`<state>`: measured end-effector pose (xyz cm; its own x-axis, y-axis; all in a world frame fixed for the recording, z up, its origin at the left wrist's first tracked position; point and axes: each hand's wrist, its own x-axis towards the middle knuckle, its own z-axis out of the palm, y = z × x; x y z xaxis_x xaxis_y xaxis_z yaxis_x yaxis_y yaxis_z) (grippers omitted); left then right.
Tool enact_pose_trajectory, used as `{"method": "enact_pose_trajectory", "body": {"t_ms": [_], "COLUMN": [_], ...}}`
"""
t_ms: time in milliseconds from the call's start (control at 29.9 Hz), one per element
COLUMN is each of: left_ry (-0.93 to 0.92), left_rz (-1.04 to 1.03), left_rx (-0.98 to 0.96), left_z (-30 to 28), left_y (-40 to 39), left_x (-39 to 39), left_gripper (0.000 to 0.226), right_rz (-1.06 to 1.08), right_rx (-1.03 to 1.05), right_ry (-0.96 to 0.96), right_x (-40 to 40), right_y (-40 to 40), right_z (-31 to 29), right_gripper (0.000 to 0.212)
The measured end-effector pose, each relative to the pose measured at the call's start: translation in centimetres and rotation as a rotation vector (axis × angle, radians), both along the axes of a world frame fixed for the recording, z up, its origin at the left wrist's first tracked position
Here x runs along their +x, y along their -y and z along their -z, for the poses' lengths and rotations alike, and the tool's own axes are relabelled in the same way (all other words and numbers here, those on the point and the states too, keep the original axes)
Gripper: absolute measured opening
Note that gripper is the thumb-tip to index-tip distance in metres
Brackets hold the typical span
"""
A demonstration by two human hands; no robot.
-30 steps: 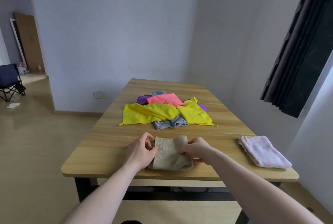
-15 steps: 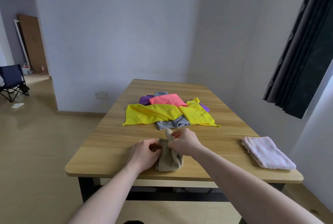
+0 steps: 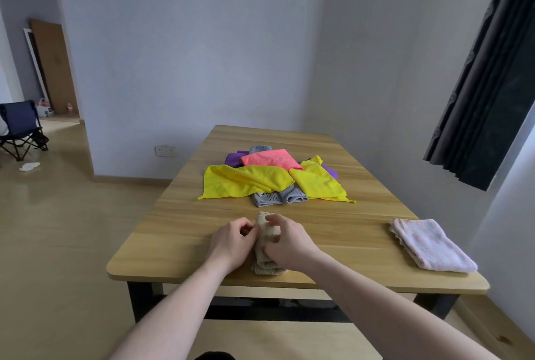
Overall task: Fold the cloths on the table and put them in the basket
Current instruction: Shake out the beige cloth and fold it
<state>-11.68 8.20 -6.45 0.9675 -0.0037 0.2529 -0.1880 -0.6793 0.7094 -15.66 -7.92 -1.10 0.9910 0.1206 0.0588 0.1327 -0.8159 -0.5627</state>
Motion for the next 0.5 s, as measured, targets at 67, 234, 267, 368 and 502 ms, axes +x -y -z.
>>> {"method": "enact_pose_trajectory", "body": {"t_ms": [67, 234, 267, 368, 502], "left_ry": [-0.008, 0.024, 0.023, 0.041, 0.049], "left_rz": [-0.004, -0.007, -0.006, -0.017, -0.016], "left_rx": [0.006, -0.002, -0.006, -0.014, -0.029], "left_z": [0.0, -0.1, -0.1, 0.2, 0.3], "left_y": [0.1, 0.0, 0.0, 0.0, 0.1], "left_x": [0.0, -0.2, -0.2, -0.1, 0.1], "left_gripper": [0.018, 0.020, 0.020, 0.020, 0.015], "right_rz": [-0.030, -0.098, -0.114, -0.148, -0.171], "right_rx": [-0.115, -0.151, -0.152, -0.247, -0.314], "right_ry": [0.024, -0.025, -0.035, -0.089, -0.084], "right_x": [-0.3, -0.1, -0.1, 0.0, -0.4], "right_y": [0.1, -0.3, -0.5, -0.3, 0.9], "right_z": [0.2, 0.8, 0.9, 1.6, 1.6], "right_gripper": [0.073, 0.062, 0.056, 0.068, 0.070]}}
